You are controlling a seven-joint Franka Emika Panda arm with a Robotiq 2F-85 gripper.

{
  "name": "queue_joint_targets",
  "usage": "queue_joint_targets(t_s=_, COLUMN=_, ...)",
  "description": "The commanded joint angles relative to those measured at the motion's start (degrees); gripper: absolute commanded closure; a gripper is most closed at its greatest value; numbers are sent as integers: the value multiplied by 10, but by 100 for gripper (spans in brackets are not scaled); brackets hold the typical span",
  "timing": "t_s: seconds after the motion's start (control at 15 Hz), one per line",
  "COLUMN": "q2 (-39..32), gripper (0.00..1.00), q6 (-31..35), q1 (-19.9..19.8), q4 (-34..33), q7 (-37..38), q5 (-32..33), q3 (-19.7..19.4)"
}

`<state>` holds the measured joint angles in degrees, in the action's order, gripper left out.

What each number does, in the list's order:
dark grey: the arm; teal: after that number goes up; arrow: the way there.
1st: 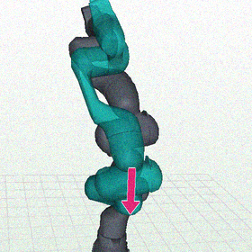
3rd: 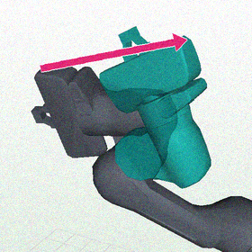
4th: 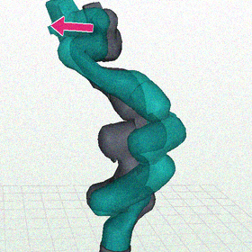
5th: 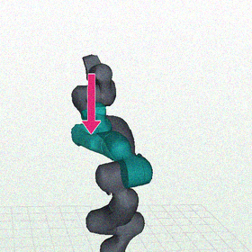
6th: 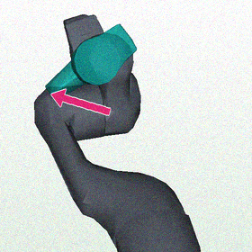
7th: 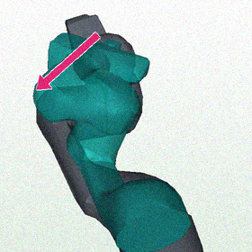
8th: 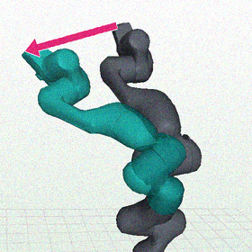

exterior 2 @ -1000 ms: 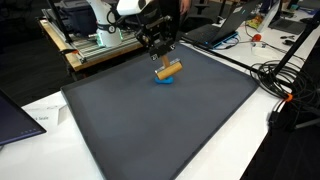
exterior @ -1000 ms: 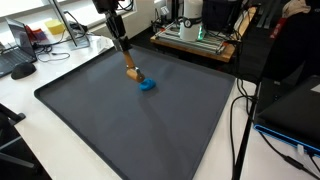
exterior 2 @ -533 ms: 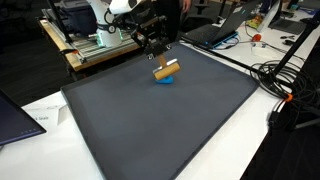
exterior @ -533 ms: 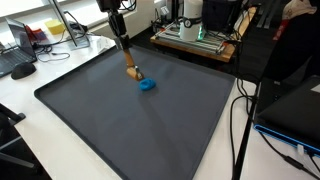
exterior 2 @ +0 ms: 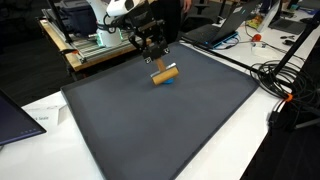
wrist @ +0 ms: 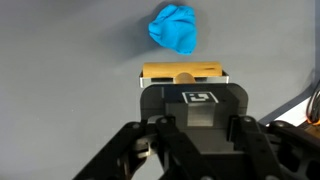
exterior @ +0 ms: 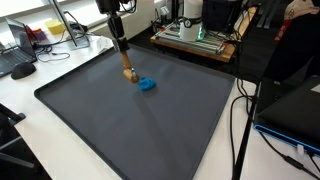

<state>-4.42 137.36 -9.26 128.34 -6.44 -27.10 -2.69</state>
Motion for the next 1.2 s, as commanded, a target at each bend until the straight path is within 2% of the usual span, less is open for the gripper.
queue_joint_targets(t_s=0.0, q2=36, gripper=78, q6=45, q1=7, q4=51, q7=-14, q5=-29, q3=-9)
queue_joint_targets(t_s=0.33, q2=86, gripper=78, q6=128, q1=22, q4=128, q7=6, q5=-25, q3=-4)
queue_joint_targets(t_s=0.67, q2=137, gripper=78, q6=200, q1=57, q4=193, q7=72, q5=18, q3=9)
queue_joint_targets(t_s=0.87, q2=157, gripper=78, q6=247, q1=67, q4=224, q7=156, q5=95, q3=34)
queue_joint_targets(t_s=1.13, q2=176, gripper=78, q6=271, q1=32, q4=247, q7=329, q5=281, q3=97)
